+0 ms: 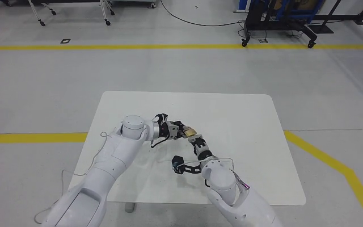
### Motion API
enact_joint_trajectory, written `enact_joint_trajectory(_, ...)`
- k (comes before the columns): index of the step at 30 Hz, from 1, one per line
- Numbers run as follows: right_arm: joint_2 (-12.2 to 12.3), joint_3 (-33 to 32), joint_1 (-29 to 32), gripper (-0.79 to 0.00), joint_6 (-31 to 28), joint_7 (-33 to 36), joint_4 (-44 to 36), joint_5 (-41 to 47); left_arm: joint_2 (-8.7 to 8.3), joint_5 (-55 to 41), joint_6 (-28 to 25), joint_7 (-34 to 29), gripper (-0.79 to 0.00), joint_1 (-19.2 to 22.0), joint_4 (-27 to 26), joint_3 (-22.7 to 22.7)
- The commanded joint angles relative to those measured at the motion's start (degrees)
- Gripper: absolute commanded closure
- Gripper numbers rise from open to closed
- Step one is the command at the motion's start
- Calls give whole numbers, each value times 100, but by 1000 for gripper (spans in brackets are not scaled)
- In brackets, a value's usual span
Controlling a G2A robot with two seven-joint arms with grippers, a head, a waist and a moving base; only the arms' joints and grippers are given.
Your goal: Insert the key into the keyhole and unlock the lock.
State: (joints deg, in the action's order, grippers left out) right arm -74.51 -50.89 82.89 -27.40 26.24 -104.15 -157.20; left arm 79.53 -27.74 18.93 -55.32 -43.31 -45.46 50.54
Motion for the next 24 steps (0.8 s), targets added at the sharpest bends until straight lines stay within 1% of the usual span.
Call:
enact_joint_trajectory(1,-7,-33,-4,-163,35,-57,-3,74,0,12,-22,11,0,0,-4,5)
enact_joint_trajectory(2,-6,-51,0,-600,59,-104,-14,94,-1,17,-29,15,0,0,-4,9)
enact_joint_trajectory(3,-4,-79,15,-785,85,-142,-28,120,-2,23,-31,18,0,4,-4,14)
enact_joint_trajectory(7,22,-275,126,-785,193,-339,-133,279,-15,-8,-66,15,0,22,14,78)
enact_joint_trajectory(16,22,-275,126,-785,193,-339,-133,279,-48,59,-215,75,0,8,-36,171)
enact_joint_trajectory(24,22,-275,126,-785,193,-339,-133,279,-128,501,-707,422,0,-41,-260,272)
